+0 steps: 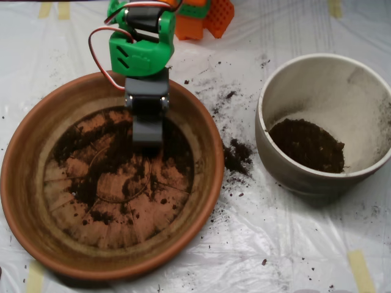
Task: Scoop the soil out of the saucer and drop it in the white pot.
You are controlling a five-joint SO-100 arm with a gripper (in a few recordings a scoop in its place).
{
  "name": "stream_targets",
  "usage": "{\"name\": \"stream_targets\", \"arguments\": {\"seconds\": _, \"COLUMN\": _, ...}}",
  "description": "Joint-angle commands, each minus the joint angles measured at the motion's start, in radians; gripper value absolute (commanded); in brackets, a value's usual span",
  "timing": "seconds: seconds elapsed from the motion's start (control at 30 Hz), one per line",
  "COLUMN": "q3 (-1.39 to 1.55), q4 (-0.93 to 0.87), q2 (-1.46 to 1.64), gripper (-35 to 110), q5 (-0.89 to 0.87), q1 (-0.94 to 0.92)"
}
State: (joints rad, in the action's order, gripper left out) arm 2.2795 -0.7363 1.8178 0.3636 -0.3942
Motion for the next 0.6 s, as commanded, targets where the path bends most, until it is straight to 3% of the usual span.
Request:
{"name": "stream_targets", "arguments": {"seconds": 0.0, "q3": -0.034, "q4": -0.029, "q2": 0.178, "gripper": -1, "q5": -0.043, "q1": -0.002}}
{"name": "stream_targets", "arguments": {"seconds": 0.3, "q3": -0.138, "q4": -0.193, "q2": 0.459, "gripper": -1, "q5": -0.183, "q1": 0.161}}
{"name": "stream_targets", "arguments": {"seconds": 0.57, "q3": -0.420, "q4": -0.371, "q2": 0.480, "gripper": -1, "q5": -0.202, "q1": 0.301}}
